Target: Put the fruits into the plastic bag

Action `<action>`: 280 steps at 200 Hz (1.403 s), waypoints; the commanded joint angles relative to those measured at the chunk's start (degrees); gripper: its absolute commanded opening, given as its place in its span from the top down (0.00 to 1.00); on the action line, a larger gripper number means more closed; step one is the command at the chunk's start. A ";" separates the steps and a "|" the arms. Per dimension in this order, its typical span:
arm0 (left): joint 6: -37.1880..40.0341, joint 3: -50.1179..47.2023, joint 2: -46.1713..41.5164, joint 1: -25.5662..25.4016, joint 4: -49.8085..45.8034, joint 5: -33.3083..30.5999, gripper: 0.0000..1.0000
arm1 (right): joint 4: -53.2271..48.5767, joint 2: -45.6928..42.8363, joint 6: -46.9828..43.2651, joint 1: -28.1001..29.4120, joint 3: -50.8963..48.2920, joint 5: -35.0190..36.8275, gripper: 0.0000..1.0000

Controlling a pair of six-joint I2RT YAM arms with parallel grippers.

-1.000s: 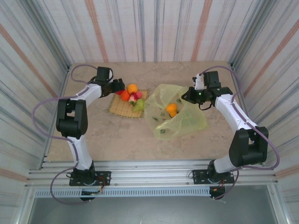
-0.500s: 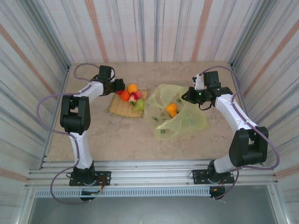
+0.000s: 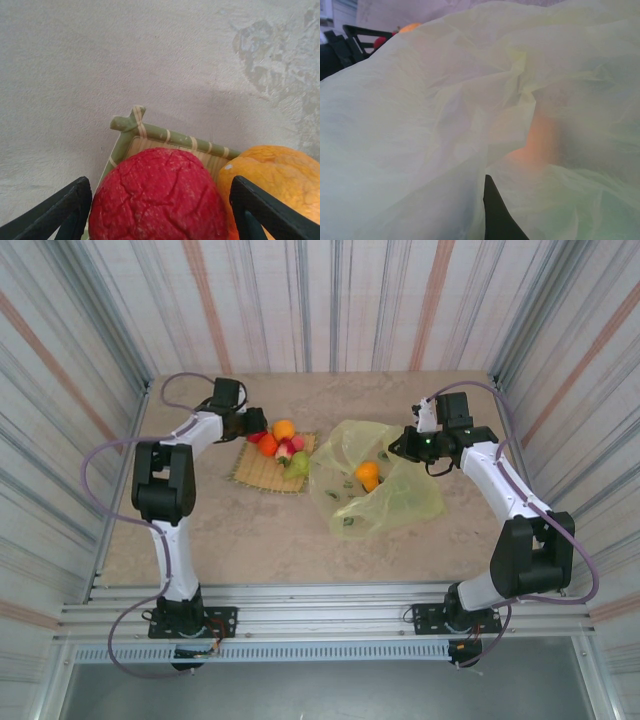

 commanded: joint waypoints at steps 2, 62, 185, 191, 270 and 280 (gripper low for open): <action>1.04 1.52 1.63 0.29 -1.91 -0.31 0.23 | -0.76 -1.80 -1.65 0.41 -0.58 -0.59 1.00; 1.14 0.71 1.52 0.27 -1.38 -0.33 0.30 | -0.59 -1.94 -1.65 0.32 -1.00 -0.76 1.00; 1.19 -11.70 -17.74 0.20 3.51 -5.29 0.38 | -0.44 -2.55 -1.31 0.29 -1.42 -0.65 1.00; 0.72 -13.91 -20.09 0.07 4.59 -4.96 0.39 | -0.25 -2.57 -1.23 0.30 -1.48 -0.65 1.00; 0.63 -36.09 -46.30 -17.32 7.61 -2.97 0.40 | 0.86 -1.55 -0.79 0.36 -1.39 -0.90 1.00; 1.08 -39.38 -48.47 -20.97 9.21 -2.50 0.41 | 1.20 -1.34 -0.61 0.41 -1.50 -1.14 1.00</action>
